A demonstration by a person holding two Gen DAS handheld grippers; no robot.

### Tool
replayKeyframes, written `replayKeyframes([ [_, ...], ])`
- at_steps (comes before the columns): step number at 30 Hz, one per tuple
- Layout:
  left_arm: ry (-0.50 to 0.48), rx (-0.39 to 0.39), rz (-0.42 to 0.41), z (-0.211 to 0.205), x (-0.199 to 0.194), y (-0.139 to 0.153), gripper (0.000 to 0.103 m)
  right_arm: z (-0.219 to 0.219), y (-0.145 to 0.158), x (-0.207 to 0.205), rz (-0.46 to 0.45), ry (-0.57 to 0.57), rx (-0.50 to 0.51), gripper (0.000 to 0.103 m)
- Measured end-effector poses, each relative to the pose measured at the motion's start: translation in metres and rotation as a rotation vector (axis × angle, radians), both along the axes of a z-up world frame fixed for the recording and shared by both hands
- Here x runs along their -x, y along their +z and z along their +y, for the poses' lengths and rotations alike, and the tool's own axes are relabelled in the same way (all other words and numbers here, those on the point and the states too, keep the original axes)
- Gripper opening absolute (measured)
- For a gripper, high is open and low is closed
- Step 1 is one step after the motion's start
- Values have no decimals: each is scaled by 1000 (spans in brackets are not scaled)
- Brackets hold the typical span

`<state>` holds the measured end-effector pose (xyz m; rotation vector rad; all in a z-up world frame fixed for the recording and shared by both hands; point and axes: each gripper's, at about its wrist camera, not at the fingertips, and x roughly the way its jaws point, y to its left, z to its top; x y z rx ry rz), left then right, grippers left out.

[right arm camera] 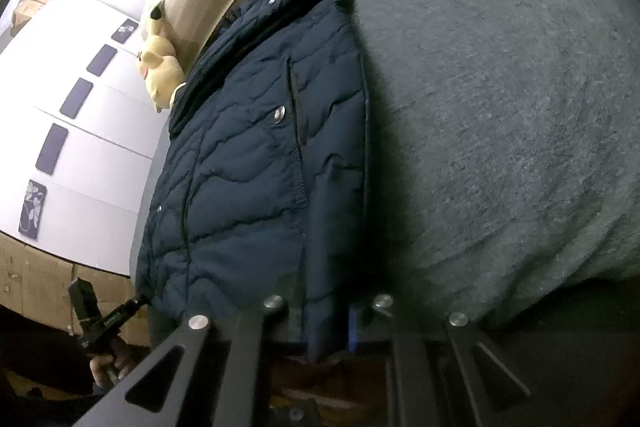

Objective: Fold large clothes

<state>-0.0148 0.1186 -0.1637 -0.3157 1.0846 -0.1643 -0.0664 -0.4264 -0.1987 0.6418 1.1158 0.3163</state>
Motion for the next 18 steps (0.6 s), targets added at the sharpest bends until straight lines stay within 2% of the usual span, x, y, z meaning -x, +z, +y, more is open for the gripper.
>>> replayKeyframes([
  [18,14,-41,-45,0,5,12,10,6,6,4,4,30,4,13],
])
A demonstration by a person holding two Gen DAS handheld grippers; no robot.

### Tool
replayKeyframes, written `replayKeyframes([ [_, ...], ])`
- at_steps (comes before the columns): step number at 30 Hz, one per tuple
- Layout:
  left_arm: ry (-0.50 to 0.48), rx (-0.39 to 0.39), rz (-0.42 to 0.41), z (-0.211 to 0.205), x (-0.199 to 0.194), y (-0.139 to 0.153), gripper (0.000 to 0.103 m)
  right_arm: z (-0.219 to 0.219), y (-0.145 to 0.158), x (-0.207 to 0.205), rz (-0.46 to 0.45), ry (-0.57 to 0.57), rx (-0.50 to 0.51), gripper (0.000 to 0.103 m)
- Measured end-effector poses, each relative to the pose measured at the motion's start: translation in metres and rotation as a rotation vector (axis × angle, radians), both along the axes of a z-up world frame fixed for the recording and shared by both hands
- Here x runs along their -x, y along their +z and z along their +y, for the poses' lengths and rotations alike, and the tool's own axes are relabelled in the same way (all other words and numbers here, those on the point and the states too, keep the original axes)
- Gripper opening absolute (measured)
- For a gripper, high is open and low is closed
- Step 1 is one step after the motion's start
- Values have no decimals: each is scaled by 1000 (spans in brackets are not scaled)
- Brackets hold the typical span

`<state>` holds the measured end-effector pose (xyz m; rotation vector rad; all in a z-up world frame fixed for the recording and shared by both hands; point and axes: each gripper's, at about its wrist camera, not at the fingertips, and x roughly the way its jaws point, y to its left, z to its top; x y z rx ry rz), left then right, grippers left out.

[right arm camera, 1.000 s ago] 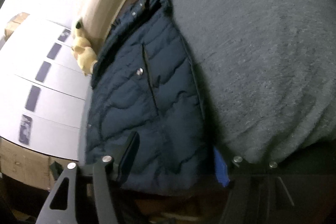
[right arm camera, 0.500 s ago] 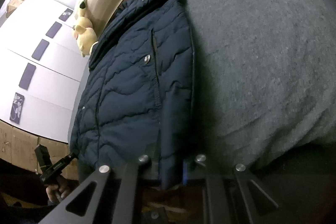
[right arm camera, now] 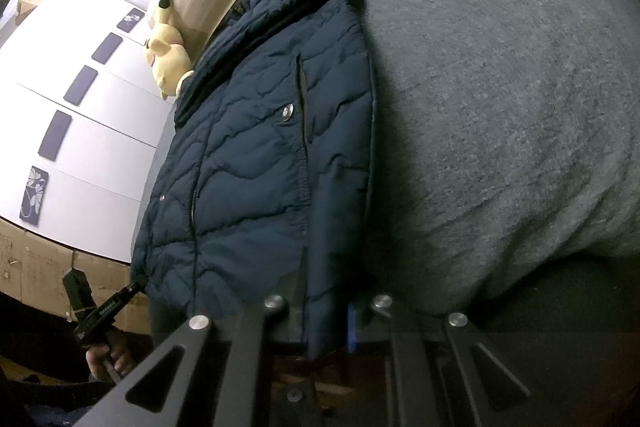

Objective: Fold large clothes

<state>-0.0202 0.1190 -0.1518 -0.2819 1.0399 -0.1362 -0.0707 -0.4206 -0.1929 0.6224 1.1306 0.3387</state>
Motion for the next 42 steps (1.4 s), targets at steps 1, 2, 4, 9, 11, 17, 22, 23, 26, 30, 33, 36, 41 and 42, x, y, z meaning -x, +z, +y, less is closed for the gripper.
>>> replayKeyframes([
  [1,1,0,-2,-1,2,0,9,1,0,-2,0,-1,-2,13],
  [2,1,0,-3,-1,2,0,9,1,0,-2,0,-2,-4,13],
  [4,2,0,-4,-1,3,-1,9,-2,-2,-2,0,2,-6,13],
  [9,4,0,-8,-1,4,1,9,-3,-4,-2,0,2,-11,13],
  [11,5,0,-11,-2,5,2,9,-3,-4,-2,0,2,-12,13],
  [17,6,-2,-20,-2,7,3,9,-3,-3,0,-5,-2,-15,13],
  [22,7,-2,-33,-3,8,7,9,-2,-1,0,-11,1,-13,13],
  [23,6,-2,-37,-3,8,8,9,-2,0,0,-13,4,-12,13],
  [26,6,-1,-48,-4,8,13,9,-4,3,-2,-21,11,-11,13],
  [30,4,6,-67,-3,5,20,9,-5,10,-3,-37,18,-16,13],
  [33,2,15,-88,-4,2,28,9,-7,18,-5,-57,24,-21,13],
  [36,1,21,-118,-6,-4,39,9,-10,28,-9,-84,29,-31,13],
  [41,6,33,-166,-11,-15,57,9,-12,44,-17,-128,35,-36,13],
  [42,5,30,-174,-12,-18,60,9,-13,47,-18,-134,36,-37,13],
])
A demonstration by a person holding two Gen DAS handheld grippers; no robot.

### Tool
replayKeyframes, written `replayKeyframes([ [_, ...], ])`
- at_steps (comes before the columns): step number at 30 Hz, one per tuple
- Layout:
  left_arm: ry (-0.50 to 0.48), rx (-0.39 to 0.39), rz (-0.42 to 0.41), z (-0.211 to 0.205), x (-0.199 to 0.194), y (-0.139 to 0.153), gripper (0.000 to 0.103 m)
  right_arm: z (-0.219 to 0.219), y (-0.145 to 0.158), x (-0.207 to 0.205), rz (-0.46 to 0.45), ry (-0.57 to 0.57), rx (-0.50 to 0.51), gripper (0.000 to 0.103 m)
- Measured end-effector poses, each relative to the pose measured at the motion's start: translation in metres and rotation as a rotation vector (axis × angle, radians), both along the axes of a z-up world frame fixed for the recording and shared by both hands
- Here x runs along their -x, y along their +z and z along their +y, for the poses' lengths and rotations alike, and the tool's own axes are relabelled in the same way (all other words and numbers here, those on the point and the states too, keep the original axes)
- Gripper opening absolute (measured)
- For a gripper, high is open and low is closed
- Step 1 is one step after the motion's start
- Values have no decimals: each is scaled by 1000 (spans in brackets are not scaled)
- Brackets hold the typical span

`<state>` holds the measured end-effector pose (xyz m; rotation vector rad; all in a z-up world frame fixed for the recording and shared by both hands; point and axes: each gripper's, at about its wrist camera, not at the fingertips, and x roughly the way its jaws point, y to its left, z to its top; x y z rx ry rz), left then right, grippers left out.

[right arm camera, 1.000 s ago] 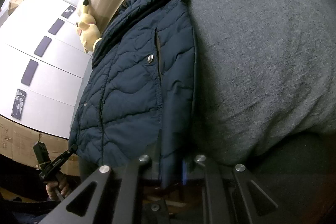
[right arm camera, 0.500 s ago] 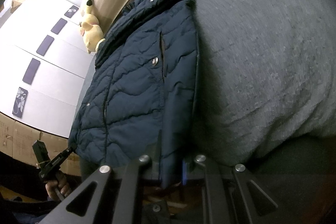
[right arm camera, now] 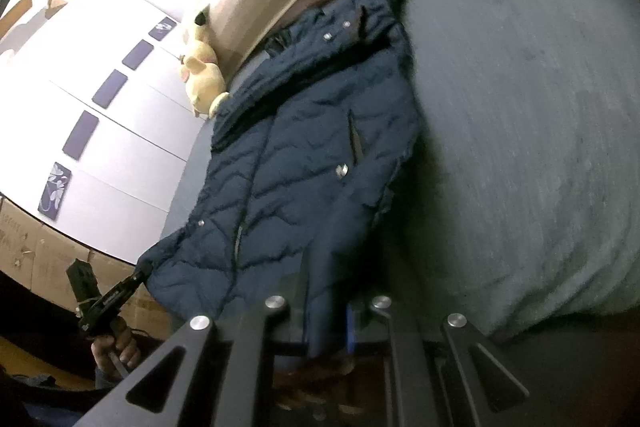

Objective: Fold large clothes

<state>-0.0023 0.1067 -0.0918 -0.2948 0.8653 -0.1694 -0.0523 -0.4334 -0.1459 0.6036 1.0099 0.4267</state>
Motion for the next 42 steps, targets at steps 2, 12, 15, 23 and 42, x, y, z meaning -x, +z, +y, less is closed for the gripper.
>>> replayKeyframes([
  [2,1,-3,-14,-2,-5,6,9,0,7,-4,-18,-1,-3,13],
  [12,34,1,-62,-2,-22,27,9,-1,36,-26,-93,-21,-12,13],
  [15,38,3,-67,-3,-19,28,9,1,37,-25,-94,-22,-10,13],
  [23,67,26,-93,8,8,30,9,-2,38,-2,-107,-47,-3,12],
  [42,85,55,-193,18,52,74,9,-12,85,33,-230,-67,-52,11],
])
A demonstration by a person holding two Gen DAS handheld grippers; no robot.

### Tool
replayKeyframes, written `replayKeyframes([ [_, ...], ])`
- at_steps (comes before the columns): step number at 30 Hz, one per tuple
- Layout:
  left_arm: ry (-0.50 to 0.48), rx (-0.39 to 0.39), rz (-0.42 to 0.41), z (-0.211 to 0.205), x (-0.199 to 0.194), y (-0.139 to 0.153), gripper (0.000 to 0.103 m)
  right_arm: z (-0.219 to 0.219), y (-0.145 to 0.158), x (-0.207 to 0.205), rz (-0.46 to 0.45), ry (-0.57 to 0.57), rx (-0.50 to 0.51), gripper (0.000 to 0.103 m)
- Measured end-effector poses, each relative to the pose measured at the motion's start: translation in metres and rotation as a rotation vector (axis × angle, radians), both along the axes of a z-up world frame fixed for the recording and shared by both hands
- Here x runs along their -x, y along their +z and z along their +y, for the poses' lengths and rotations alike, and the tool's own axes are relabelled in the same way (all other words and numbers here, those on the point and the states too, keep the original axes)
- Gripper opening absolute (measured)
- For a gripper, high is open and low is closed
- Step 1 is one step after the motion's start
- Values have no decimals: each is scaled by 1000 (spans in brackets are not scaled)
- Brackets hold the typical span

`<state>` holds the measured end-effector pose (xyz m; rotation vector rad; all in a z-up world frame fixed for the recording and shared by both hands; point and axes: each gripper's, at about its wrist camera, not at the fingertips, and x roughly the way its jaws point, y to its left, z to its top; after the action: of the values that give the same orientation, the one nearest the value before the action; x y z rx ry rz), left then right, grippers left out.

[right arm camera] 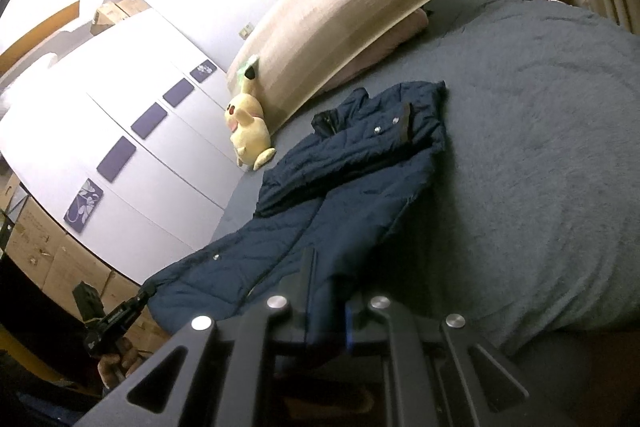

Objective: Fold large clothes

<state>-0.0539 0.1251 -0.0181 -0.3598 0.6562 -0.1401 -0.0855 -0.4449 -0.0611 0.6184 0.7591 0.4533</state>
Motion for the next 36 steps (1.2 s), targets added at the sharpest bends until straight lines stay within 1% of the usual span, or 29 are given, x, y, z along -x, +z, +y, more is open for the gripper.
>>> replayKeyframes([
  [3,3,0,-5,0,-6,3,9,-1,2,-4,-7,2,-6,11],
  [5,11,1,4,0,-18,1,9,-4,-2,-12,-1,3,-12,11],
  [9,21,7,46,-2,-45,-10,9,-5,-10,-32,12,2,-18,11],
  [13,39,-17,75,-6,-67,-17,9,-2,-16,-53,25,-2,-15,11],
  [19,63,-36,110,-8,-91,-23,9,1,-16,-78,23,-4,0,11],
  [27,72,-68,125,-13,-113,-25,9,4,-20,-100,24,-35,-1,11],
  [36,73,-100,128,-18,-132,-23,9,6,-22,-114,25,-64,-1,11],
])
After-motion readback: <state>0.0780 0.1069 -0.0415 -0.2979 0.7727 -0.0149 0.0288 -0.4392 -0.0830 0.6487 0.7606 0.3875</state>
